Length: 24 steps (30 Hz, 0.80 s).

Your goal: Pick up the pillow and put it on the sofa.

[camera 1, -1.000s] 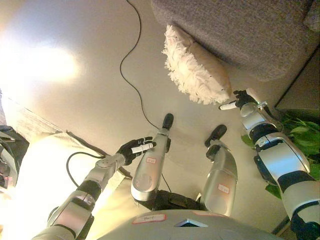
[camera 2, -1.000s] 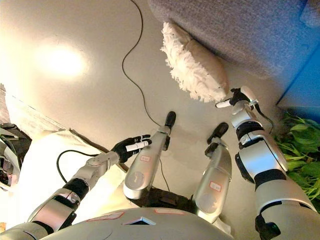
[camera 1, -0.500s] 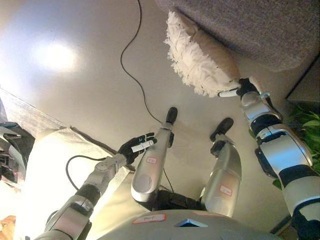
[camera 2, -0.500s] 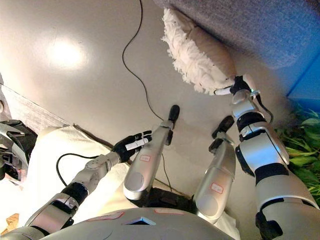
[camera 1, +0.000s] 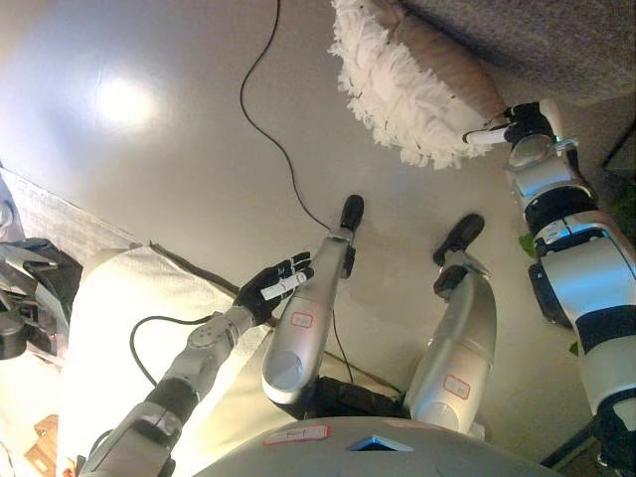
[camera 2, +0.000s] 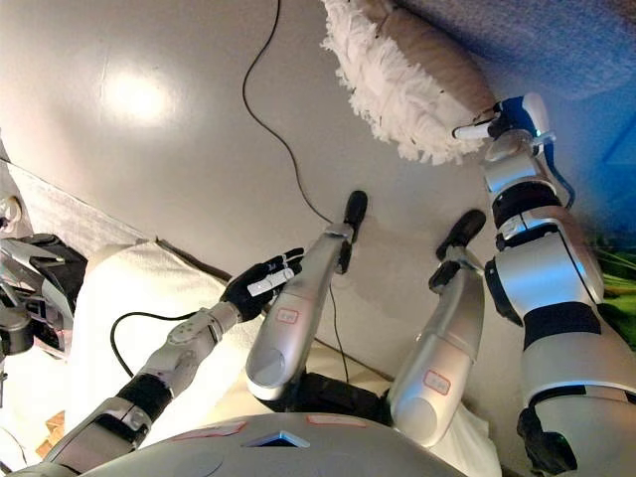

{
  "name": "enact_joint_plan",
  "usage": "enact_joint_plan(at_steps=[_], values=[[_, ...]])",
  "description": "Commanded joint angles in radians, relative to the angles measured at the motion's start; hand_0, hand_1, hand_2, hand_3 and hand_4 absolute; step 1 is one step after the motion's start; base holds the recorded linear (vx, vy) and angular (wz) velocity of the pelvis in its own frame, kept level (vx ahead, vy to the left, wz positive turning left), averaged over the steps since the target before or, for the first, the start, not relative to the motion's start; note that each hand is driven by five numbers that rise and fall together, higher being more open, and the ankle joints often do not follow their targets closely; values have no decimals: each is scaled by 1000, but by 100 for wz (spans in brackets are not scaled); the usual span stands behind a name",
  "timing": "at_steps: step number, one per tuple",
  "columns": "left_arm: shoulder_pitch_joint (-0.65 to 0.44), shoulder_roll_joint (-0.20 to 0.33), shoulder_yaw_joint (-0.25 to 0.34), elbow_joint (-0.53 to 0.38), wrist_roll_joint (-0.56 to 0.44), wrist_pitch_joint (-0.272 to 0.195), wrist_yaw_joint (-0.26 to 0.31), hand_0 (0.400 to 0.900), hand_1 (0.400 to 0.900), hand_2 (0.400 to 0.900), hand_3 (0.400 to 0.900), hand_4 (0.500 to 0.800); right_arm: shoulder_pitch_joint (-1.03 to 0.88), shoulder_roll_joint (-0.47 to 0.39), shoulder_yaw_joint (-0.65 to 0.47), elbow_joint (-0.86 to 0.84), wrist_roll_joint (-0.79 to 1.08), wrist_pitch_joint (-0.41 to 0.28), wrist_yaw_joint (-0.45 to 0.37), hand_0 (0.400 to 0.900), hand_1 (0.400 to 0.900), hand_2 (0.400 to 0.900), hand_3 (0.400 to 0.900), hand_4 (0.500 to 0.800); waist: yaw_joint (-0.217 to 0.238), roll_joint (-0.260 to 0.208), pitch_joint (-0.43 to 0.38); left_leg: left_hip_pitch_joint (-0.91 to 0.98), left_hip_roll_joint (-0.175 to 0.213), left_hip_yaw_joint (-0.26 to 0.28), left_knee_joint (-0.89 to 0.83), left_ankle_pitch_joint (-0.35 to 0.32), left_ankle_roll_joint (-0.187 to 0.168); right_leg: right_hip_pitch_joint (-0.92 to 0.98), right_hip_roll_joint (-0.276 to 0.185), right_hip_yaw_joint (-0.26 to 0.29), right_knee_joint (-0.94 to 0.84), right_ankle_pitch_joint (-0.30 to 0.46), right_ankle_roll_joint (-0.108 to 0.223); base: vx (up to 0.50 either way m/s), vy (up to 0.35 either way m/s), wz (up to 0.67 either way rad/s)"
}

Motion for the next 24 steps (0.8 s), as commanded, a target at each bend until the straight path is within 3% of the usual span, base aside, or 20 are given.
enact_joint_plan(at_steps=[1,11,15,18,20,23,24], values=[[93,6,-73,-63,-40,-31,-21,900,900,900,900,800,-171,-81,69,-57,44,-63,-33,900,900,900,900,800,28,127,14,-12,-47,22,-108,53,66,37,49,-26,162,-232,-18,1,66,-4],[132,-3,-78,-82,-64,-65,-60,900,900,900,900,800,-220,-75,87,-58,57,-76,0,900,900,900,900,800,44,148,14,-65,-52,14,-88,55,65,-23,50,-3,208,-246,-25,3,47,1],[138,0,-71,-95,-100,-91,-110,900,900,900,900,800,-240,-80,99,-57,64,-72,10,900,900,900,900,800,45,155,14,-92,-58,17,-54,48,63,-54,49,7,245,-253,-28,-5,11,7],[137,21,-59,-171,-165,-113,-154,900,900,900,900,800,-243,-89,119,-76,63,-50,15,900,900,900,900,800,41,157,14,-128,-62,30,6,26,67,-89,40,12,288,-256,-33,-24,5,7],[142,40,-39,-248,-202,-87,-176,900,900,900,900,800,-239,-100,124,-85,49,-40,41,900,900,900,900,800,41,158,14,-147,-67,34,48,4,75,-108,33,17,314,-263,-37,-29,0,5],[140,53,-42,-298,-203,-87,-173,900,900,900,900,800,-251,-99,132,-76,42,-30,62,900,900,900,900,800,43,155,14,-168,-72,32,100,-24,81,-125,27,24,355,-277,-44,0,0,0],[137,53,-51,-306,-199,-95,-165,900,900,900,900,800,-260,-98,136,-66,41,-27,73,645,645,645,645,647,43,154,14,-178,-75,31,126,-37,82,-133,25,28,373,-284,-47,1,-18,5]])
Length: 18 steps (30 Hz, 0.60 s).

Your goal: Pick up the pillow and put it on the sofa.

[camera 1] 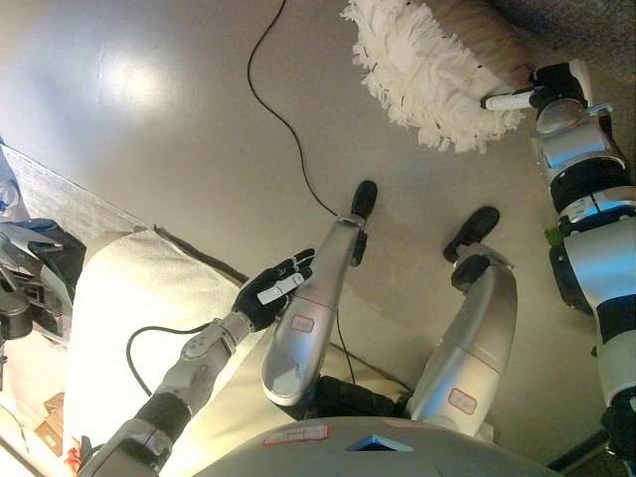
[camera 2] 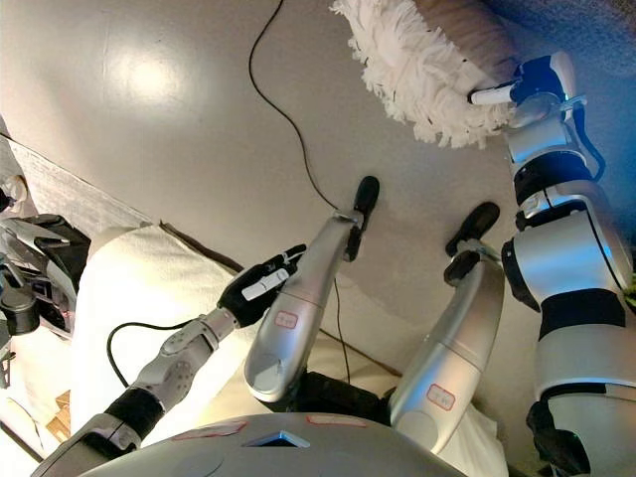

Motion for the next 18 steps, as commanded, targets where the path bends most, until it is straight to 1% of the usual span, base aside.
enact_joint_plan(at_steps=[1,2,6,7,9,12,18], values=[[36,10,-59,-180,-52,-66,-83,900,900,900,900,800,-189,-48,86,-57,-5,-36,43,645,645,645,645,647,24,151,15,-36,-48,25,-13,-15,73,15,38,-36,252,-276,-57,2,-30,6],[33,8,-63,-191,-50,-66,-73,900,900,900,900,800,-194,-53,89,-52,-3,-39,59,400,400,400,400,500,24,150,15,-48,-50,26,7,-23,75,6,38,-34,266,-281,-61,1,-42,7],[43,10,-68,-217,-44,-81,-37,900,900,900,900,800,-185,-71,86,-39,11,-90,42,400,400,400,400,500,23,140,15,-75,-49,23,53,-40,81,-17,43,-29,302,-290,-66,5,-49,2],[49,9,-71,-216,-42,-92,-31,900,900,900,900,800,-182,-74,83,-39,14,-106,29,400,400,400,400,500,24,138,15,-78,-48,21,59,-43,82,-18,45,-29,306,-292,-68,11,-49,0],[54,10,-74,-222,-43,-102,-23,900,900,900,900,800,-177,-78,79,-39,18,-114,22,400,400,400,400,500,23,135,15,-80,-47,19,64,-45,80,-18,47,-31,309,-293,-69,1,-57,4],[55,14,-65,-233,-45,-97,-16,900,900,900,900,800,-168,-79,74,-38,15,-132,7,400,400,400,400,500,25,134,15,-73,-45,17,62,-44,80,-9,49,-37,306,-293,-71,-13,-50,5],[63,25,-54,-245,-43,-71,-31,900,900,900,900,800,-140,-83,64,-63,14,-177,-4,400,400,400,400,500,25,121,15,-10,-30,12,18,-36,71,65,55,-69,250,-280,-70,-14,-46,-2]])
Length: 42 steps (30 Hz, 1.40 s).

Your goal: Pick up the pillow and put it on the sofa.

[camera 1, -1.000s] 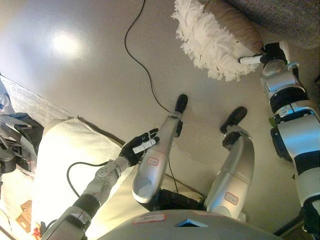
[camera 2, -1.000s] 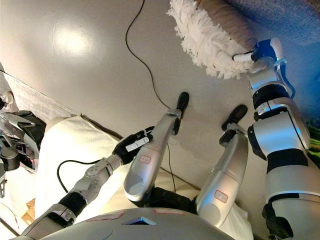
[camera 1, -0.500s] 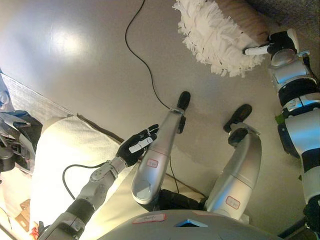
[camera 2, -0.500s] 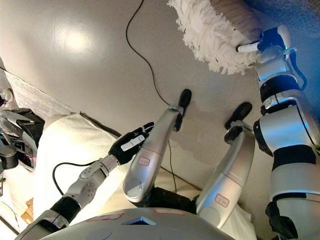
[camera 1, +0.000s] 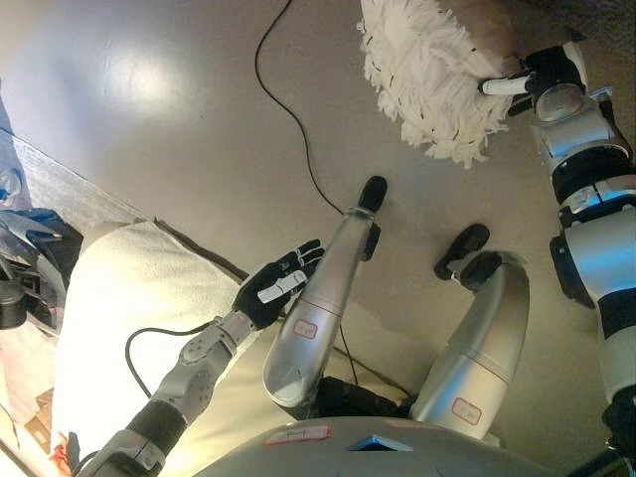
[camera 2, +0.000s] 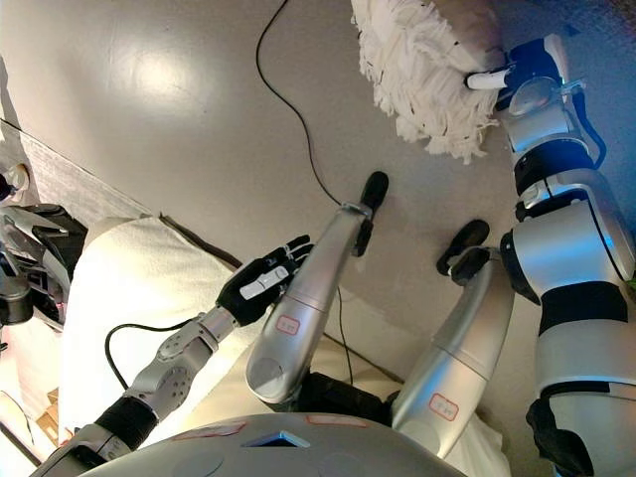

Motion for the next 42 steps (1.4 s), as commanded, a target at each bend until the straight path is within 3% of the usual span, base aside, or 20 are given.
enact_joint_plan(at_steps=[1,8,15,21,24,34,42], values=[[26,2,-33,-135,-16,-23,-45,900,900,900,900,800,-84,-96,49,-107,1,-127,-34,400,400,400,400,500,2,90,30,123,1,71,-128,-23,87,147,32,-81,-66,-47,-28,-16,-34,-11],[38,17,-2,-110,-7,37,-46,900,900,900,900,800,-11,-126,40,-193,-45,-191,44,400,400,400,400,500,-13,24,30,310,25,63,-253,-5,59,357,44,-135,-251,6,-9,-3,-34,-15],[37,34,79,3,-10,131,-50,900,900,900,900,800,92,-240,43,-389,-69,-221,168,400,400,400,400,500,-52,-68,30,558,44,74,-401,11,40,640,49,-182,-474,71,20,50,-13,-18],[36,17,121,157,35,208,-45,900,900,900,900,800,152,-344,20,-507,-59,-261,290,400,400,400,400,500,-81,-138,-81,736,72,84,-540,25,28,843,88,-212,-691,124,39,132,-25,-11],[41,-7,141,243,80,245,-50,900,900,900,900,800,160,-388,0,-533,-28,-281,381,400,400,400,400,500,-90,-171,-151,826,86,96,-641,63,24,944,116,-231,-819,178,48,171,-61,-4],[90,-98,225,512,265,266,-84,900,900,900,900,800,142,-475,4,-561,7,-314,621,400,400,400,400,500,-105,-248,-361,1060,105,102,-843,77,16,1151,177,-222,-1006,218,67,196,-73,1],[81,-126,248,656,333,274,-95,900,900,900,900,800,-73,-450,115,-420,38,-315,666,400,400,400,400,500,-83,-279,-422,1115,115,97,-904,92,-6,1213,202,-234,-1115,260,76,134,-95,6]])
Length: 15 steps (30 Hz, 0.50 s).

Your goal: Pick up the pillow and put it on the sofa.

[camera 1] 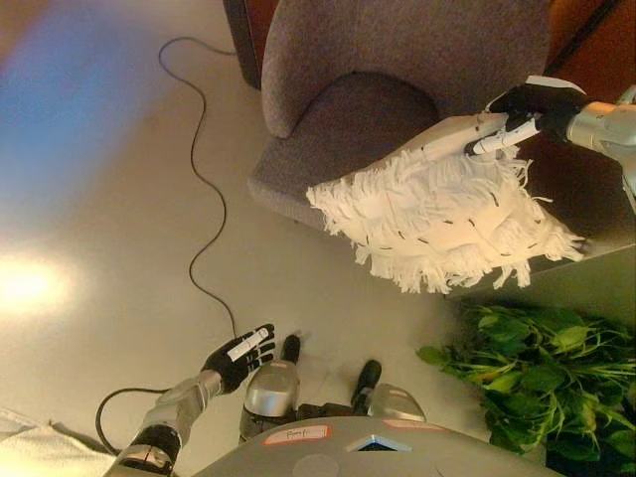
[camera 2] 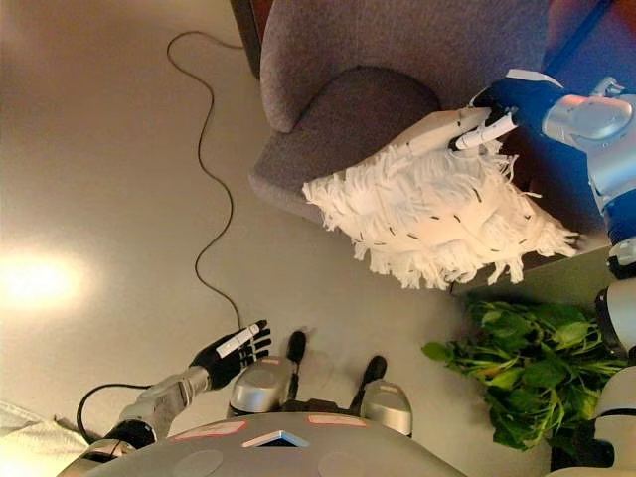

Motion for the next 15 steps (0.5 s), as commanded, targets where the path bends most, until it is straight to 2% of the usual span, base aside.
enact_joint_plan(at_steps=[1,6,10,15], values=[[66,21,-59,44,62,-3,-37,900,900,900,900,800,-316,-51,36,57,109,-80,-59,400,400,400,400,500,52,-47,-142,-40,5,27,16,-49,-35,-27,47,-27,44,-61,-24,85,-85,10],[61,17,-57,56,79,-3,-50,900,900,900,900,800,-437,-10,87,179,105,-43,-76,400,400,400,400,500,83,-41,-129,-70,12,10,8,-29,-45,-34,57,-36,16,-51,-27,9,-84,14],[64,20,-65,39,81,-14,-51,900,900,900,900,800,-485,5,108,249,90,-47,-77,400,400,400,400,500,106,-28,-108,-105,15,-11,10,-13,-50,-51,60,-50,14,-54,-34,-28,-73,18],[57,34,-68,16,74,-38,-74,900,900,900,900,800,-541,27,141,294,82,-33,-112,400,400,400,400,500,131,2,-52,-153,12,-39,18,1,-59,-78,57,-60,16,-58,-43,-98,-70,12]])
